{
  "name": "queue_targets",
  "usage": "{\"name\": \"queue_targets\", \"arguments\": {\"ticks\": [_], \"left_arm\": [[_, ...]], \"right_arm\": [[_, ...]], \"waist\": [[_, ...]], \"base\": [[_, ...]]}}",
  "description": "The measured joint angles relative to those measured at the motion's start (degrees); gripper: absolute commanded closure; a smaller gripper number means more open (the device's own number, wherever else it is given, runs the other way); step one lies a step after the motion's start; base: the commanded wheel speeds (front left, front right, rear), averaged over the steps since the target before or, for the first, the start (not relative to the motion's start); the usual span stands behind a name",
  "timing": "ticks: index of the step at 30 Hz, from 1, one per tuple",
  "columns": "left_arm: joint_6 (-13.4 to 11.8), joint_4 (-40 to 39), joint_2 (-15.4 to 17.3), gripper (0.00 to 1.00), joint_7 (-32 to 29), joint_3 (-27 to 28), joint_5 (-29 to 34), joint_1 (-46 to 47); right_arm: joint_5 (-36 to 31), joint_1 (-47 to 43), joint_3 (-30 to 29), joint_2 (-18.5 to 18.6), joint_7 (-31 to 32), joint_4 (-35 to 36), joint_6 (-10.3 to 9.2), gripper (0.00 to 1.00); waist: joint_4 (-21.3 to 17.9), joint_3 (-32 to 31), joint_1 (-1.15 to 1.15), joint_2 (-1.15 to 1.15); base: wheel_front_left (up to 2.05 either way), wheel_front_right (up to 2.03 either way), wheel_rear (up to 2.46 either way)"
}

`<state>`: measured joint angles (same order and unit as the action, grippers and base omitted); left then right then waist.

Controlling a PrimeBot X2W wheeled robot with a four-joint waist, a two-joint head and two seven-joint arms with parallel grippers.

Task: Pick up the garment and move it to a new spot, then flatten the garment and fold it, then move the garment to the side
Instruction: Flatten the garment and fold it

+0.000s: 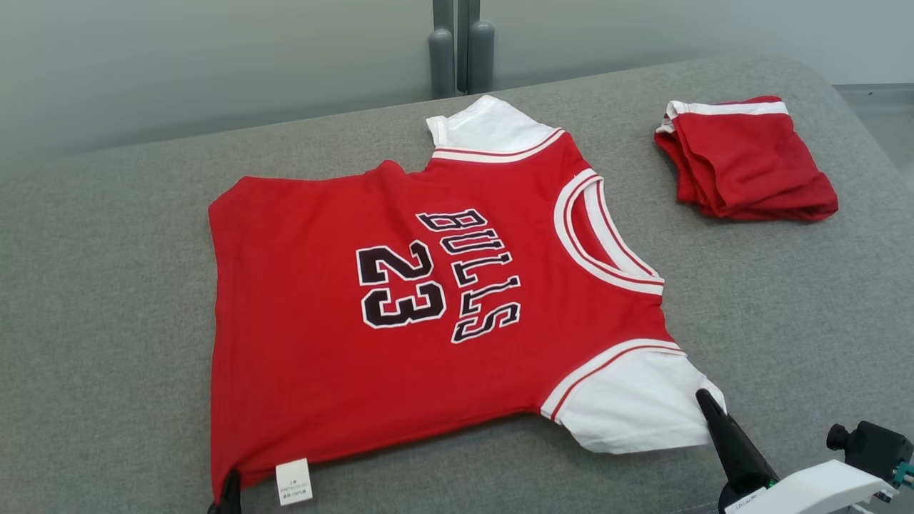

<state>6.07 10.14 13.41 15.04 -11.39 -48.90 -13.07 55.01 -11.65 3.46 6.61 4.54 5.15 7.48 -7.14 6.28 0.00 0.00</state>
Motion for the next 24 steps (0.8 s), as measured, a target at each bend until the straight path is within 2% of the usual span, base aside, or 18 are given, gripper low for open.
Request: {"name": "queue_targets", "arguments": {"ticks": [9,19,24], "left_arm": [[0.63,2.18,-0.15,1.00,-1.57,-1.21,-2.30,0.52],[1.07,1.69,-2.24,1.00,-3.71,-1.07,-11.90,4.59],[1.22,3.34,-2.31,1.00,-4.35,-1.02,-13.56,7.74]], "right_arm": [[-0.63,1.22,-0.05,-0.45,-0.14,-2.16,0.00,1.00],[-3.43,5.71,-0.34,-1.55,-2.05,-7.08,0.00,1.00],[-4.97,9.46,-1.15,-2.42,-3.23,-11.52,0.00,1.00]], "waist": [[0.78,-1.13,0.00,0.00],[0.47,-2.69,0.00,0.00],[0.72,-2.96,0.00,0.00]], "base": [[0.00,0.00,0.00],[0.00,0.00,0.00],[0.00,0.00,0.00]]}}
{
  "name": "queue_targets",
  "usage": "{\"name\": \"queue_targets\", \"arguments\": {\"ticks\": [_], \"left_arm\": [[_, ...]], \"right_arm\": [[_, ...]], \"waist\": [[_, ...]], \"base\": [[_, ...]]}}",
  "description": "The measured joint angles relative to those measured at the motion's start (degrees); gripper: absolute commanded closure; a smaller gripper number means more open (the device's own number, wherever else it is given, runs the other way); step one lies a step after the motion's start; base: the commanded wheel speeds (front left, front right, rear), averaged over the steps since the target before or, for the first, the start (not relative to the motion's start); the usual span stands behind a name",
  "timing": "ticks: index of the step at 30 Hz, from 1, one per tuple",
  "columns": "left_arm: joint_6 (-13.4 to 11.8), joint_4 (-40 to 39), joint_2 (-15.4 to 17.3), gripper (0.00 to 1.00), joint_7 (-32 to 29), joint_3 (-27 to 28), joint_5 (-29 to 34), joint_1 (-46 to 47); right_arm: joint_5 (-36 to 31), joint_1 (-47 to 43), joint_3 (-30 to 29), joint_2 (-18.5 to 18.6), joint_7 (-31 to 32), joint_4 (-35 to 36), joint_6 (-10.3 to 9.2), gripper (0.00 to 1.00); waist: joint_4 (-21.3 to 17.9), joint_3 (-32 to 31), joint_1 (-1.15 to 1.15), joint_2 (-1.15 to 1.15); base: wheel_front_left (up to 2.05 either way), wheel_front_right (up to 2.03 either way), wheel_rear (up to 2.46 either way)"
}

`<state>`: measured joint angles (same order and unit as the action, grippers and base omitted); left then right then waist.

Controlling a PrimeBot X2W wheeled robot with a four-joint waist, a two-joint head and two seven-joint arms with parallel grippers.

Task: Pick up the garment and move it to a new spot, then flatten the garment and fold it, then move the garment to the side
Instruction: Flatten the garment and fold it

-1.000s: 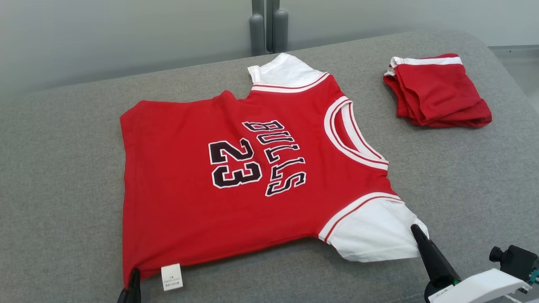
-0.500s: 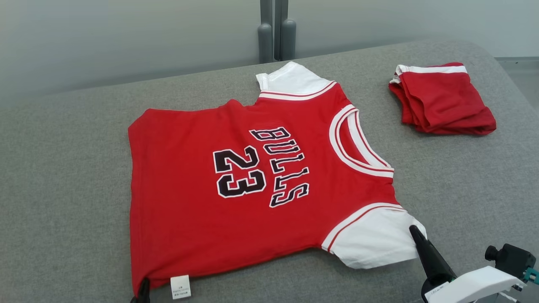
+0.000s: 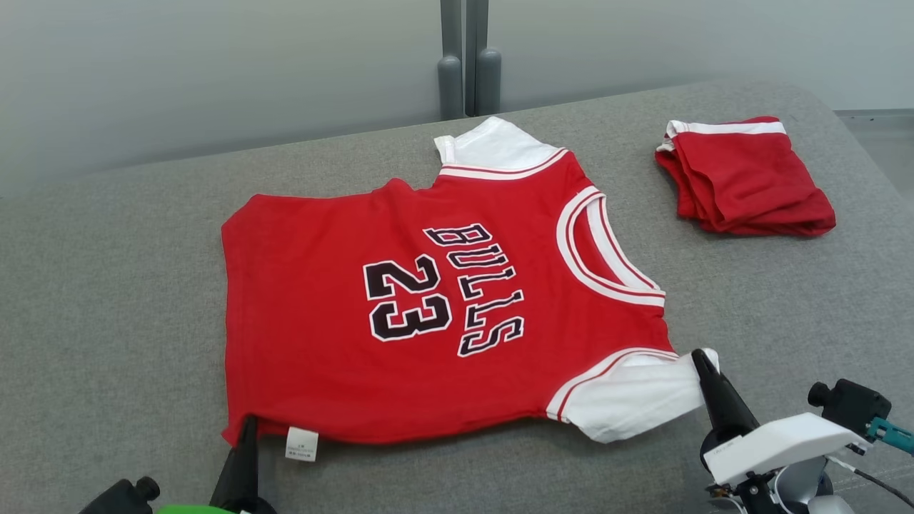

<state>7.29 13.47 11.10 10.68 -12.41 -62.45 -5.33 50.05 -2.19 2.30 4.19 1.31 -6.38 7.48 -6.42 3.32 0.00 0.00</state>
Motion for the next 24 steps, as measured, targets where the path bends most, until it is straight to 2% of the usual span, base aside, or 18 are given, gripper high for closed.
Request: {"name": "queue_targets", "arguments": {"ticks": [11,24], "left_arm": [[0.01,10.15,-0.76,1.00,0.55,-0.69,-0.82,12.51],[0.02,20.86,-1.23,1.00,2.69,-2.91,2.58,24.75]], "right_arm": [[-4.61,14.95,0.43,-1.16,-1.99,-11.60,0.00,1.00],[-12.14,34.55,1.34,-1.27,-5.14,-31.33,0.00,1.00]], "waist": [[0.68,1.91,0.00,0.00],[1.94,6.64,0.00,0.00]], "base": [[0.00,0.00,0.00],[0.00,0.00,0.00]]}}
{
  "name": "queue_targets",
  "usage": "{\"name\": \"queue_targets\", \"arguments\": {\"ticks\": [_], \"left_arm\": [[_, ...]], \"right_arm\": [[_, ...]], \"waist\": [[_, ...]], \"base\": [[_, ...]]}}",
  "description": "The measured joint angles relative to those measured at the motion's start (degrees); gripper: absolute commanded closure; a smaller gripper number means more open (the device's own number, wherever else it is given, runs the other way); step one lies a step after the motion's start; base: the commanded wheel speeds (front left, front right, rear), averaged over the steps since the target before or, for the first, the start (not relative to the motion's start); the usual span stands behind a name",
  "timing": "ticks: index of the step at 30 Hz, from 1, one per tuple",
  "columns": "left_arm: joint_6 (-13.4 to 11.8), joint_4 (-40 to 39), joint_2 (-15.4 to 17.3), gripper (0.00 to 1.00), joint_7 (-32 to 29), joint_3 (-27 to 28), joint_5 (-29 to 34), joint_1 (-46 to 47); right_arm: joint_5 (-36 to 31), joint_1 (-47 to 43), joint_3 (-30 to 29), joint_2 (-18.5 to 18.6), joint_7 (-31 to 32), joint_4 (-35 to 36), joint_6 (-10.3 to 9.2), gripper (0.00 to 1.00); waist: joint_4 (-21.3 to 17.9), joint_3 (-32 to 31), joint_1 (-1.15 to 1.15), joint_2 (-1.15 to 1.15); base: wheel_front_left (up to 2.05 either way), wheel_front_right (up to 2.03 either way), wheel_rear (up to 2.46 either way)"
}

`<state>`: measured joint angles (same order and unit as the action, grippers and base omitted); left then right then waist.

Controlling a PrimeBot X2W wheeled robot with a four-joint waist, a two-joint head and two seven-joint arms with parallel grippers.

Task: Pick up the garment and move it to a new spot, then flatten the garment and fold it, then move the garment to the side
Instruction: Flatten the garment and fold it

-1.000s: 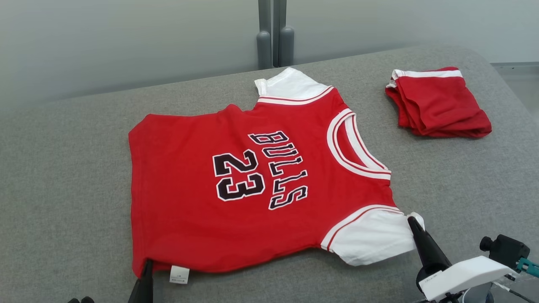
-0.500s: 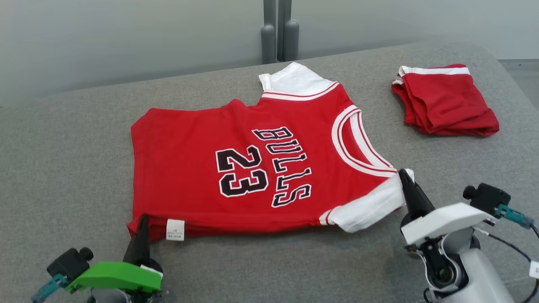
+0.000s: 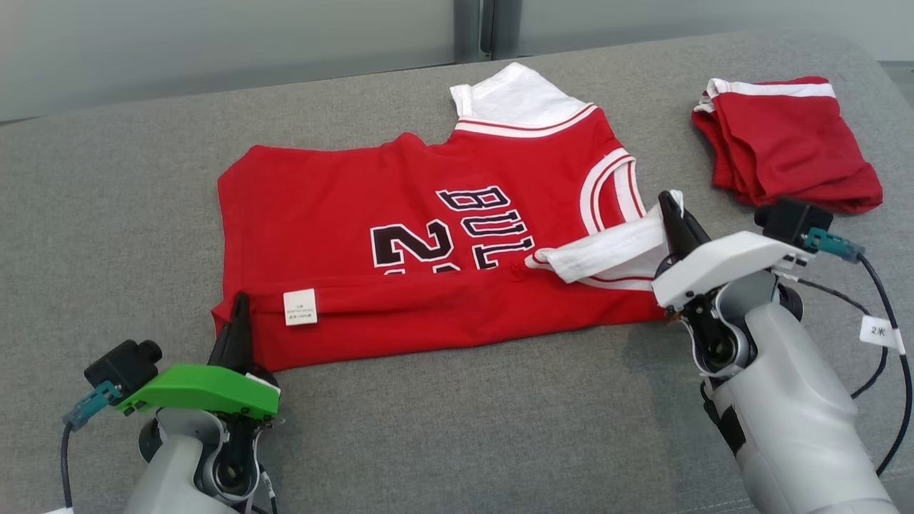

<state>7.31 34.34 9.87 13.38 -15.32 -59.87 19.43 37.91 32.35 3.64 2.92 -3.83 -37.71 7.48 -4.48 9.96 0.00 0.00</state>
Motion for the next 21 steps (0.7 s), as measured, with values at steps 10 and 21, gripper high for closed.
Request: {"name": "queue_targets", "arguments": {"ticks": [10,21], "left_arm": [[0.01,4.87,-0.08,1.00,1.18,-1.74,2.11,5.16],[0.05,7.00,-0.63,1.00,1.42,-3.11,2.65,7.36]], "right_arm": [[-0.04,12.26,4.14,-0.01,-1.02,-15.85,0.00,1.00],[1.46,19.59,7.87,-0.03,-3.39,-27.73,0.00,1.00]], "waist": [[1.04,3.30,0.00,0.00],[2.90,4.64,-0.01,0.00]], "base": [[0.00,0.00,0.00],[0.00,0.00,0.00]]}}
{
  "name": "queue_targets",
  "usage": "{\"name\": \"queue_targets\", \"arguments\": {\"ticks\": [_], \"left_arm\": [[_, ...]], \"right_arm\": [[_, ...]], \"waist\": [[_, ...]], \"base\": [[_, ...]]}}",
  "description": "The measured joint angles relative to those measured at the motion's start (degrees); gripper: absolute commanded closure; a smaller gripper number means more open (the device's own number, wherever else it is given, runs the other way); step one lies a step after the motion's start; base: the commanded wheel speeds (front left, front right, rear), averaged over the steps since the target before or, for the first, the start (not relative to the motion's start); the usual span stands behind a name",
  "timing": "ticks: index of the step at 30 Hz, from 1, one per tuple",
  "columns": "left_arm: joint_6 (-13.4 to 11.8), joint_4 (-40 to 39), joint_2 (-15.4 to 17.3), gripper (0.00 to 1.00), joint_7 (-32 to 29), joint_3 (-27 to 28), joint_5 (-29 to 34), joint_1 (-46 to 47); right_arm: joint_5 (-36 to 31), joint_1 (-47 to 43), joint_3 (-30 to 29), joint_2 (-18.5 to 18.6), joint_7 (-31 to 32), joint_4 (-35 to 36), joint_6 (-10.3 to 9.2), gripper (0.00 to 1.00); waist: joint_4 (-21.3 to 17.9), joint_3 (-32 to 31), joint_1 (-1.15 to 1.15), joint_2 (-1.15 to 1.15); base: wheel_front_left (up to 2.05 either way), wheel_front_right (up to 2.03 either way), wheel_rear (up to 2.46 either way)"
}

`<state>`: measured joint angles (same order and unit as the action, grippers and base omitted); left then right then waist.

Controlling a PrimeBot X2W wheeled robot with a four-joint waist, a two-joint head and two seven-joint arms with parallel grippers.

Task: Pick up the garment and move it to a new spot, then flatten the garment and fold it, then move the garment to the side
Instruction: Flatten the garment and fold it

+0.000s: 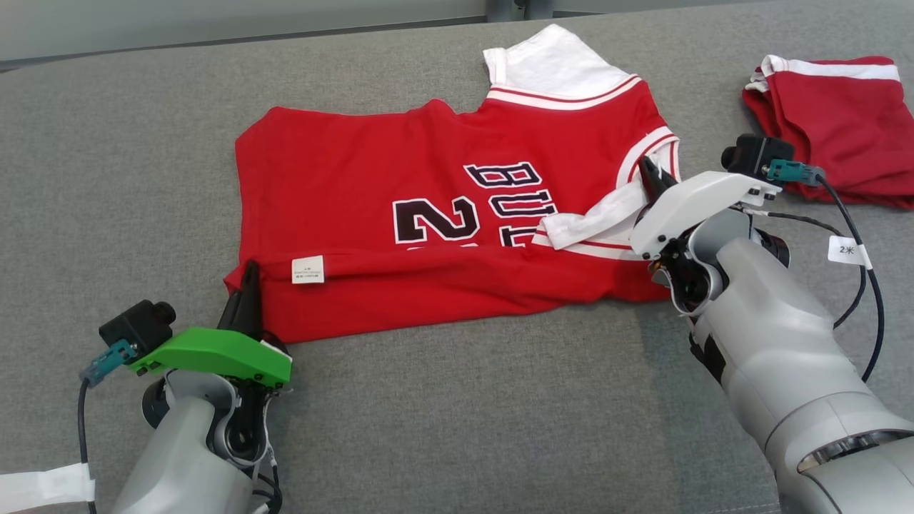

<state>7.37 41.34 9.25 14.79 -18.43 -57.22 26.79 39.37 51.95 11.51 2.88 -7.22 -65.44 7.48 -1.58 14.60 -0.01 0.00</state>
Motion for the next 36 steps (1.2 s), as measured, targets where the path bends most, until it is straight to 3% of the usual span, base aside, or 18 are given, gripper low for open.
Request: {"name": "queue_targets", "arguments": {"ticks": [10,13,14,15,16,17,18,28,36], "left_arm": [[0.00,1.94,-0.52,1.00,0.16,-1.65,0.20,1.50],[0.00,2.33,-0.51,1.00,0.18,-2.08,0.03,2.04],[0.00,2.48,-0.48,1.00,0.18,-2.22,0.01,2.08],[0.00,2.72,-0.44,0.85,0.18,-2.32,-0.05,2.10],[0.00,2.97,-0.37,0.66,0.18,-2.48,-0.05,2.15],[0.00,3.12,-0.31,0.24,0.18,-2.66,-0.05,2.24],[0.00,3.16,-0.25,0.00,0.18,-2.88,-0.05,2.35],[0.00,1.81,0.67,0.00,0.23,-3.68,-0.08,2.49],[0.01,-2.83,2.34,0.00,0.24,-2.80,3.30,0.37]], "right_arm": [[1.80,3.84,1.59,-0.03,-2.94,-6.11,0.00,1.00],[1.58,4.24,2.32,-0.03,-3.80,-6.83,0.00,0.73],[1.60,4.41,2.50,-0.04,-3.94,-6.99,0.00,0.53],[1.67,4.60,2.64,-0.04,-4.03,-7.11,0.00,0.00],[1.69,4.75,2.85,-0.04,-4.45,-7.22,0.00,0.00],[1.69,4.84,3.08,-0.03,-4.59,-7.31,0.00,0.00],[1.65,4.92,3.28,-0.03,-5.03,-7.44,0.00,0.00],[2.15,5.93,5.90,-0.04,-6.84,-6.16,0.01,0.00],[2.33,7.04,5.47,0.71,-7.59,-2.71,0.01,0.00]], "waist": [[0.99,0.33,0.00,0.00],[0.99,0.33,0.00,0.00],[0.97,0.34,0.00,0.00],[0.94,0.33,0.00,0.00],[0.89,0.32,0.00,0.00],[0.87,0.32,0.00,0.00],[0.86,0.30,0.00,0.00],[0.92,-0.08,0.00,0.00],[0.32,-1.42,0.01,0.00]], "base": [[0.00,0.00,0.00],[0.00,0.00,0.00],[0.00,0.00,0.00],[0.00,0.00,0.00],[0.00,0.00,0.00],[0.00,0.00,0.00],[0.00,0.00,0.00],[0.00,0.00,0.00],[0.00,0.00,0.00]]}}
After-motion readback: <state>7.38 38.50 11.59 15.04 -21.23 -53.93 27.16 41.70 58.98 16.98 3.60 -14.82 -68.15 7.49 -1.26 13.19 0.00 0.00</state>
